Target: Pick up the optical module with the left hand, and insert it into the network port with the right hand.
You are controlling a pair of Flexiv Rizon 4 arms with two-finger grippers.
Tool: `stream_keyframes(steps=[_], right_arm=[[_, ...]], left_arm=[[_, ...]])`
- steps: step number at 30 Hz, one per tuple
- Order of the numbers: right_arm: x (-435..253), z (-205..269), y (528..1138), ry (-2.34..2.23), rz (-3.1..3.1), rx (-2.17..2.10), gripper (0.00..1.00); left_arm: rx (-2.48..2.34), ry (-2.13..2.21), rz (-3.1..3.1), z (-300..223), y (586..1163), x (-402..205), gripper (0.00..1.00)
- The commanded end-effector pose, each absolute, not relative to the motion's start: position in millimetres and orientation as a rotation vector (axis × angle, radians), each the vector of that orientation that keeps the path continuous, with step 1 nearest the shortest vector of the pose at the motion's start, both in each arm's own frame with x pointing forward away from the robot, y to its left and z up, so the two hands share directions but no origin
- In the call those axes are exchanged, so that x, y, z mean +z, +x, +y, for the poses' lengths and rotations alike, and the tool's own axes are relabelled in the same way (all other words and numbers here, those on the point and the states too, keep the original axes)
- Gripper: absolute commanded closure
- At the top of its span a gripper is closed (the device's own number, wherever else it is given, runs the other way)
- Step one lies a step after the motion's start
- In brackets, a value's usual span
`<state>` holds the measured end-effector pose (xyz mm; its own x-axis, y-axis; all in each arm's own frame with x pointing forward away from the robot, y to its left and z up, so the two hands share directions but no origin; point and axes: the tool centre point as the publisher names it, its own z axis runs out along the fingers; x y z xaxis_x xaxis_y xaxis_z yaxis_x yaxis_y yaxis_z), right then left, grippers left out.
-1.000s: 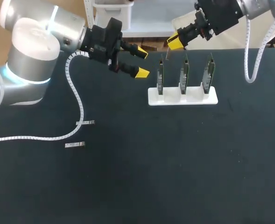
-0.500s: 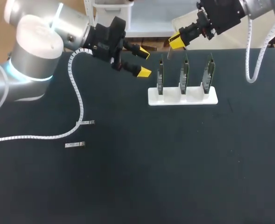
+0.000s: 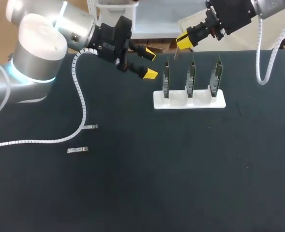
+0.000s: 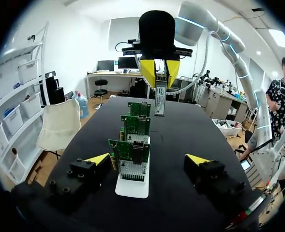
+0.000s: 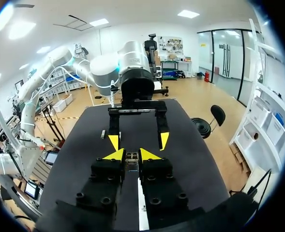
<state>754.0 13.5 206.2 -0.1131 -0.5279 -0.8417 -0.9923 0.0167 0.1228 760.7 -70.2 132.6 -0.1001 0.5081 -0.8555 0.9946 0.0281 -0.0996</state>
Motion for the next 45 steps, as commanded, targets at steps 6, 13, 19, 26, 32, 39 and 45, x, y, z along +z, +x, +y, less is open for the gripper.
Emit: stream_keyframes(steps=[6,13,19,26,32,39,45], right_arm=[[208.7,20.8,748.2,-1.636,1.656,0.921,1.00],[201.2,27.5,745.5,-1.691,1.642,0.875,1.00],[198.6,31.4,745.2,-1.714,1.628,0.847,1.00],[196.5,33.9,748.4,-1.764,1.622,0.869,1.00],[194.8,36.1,755.1,-1.770,1.618,0.859,1.00],[190.3,39.7,762.1,-1.759,1.632,0.849,1.00],[185.3,42.2,764.9,-1.760,1.643,0.841,1.00]], left_arm=[[-0.984,1.543,1.681,-70.9,761.8,132.7,0.00],[-0.984,1.543,1.681,-70.9,761.8,132.7,0.00],[-0.984,1.543,1.681,-70.9,761.8,132.7,0.00],[-0.984,1.543,1.681,-70.9,761.8,132.7,0.00],[-0.984,1.543,1.681,-70.9,761.8,132.7,0.00],[-0.984,1.543,1.681,-70.9,761.8,132.7,0.00],[-0.984,1.543,1.681,-70.9,761.8,132.7,0.00]])
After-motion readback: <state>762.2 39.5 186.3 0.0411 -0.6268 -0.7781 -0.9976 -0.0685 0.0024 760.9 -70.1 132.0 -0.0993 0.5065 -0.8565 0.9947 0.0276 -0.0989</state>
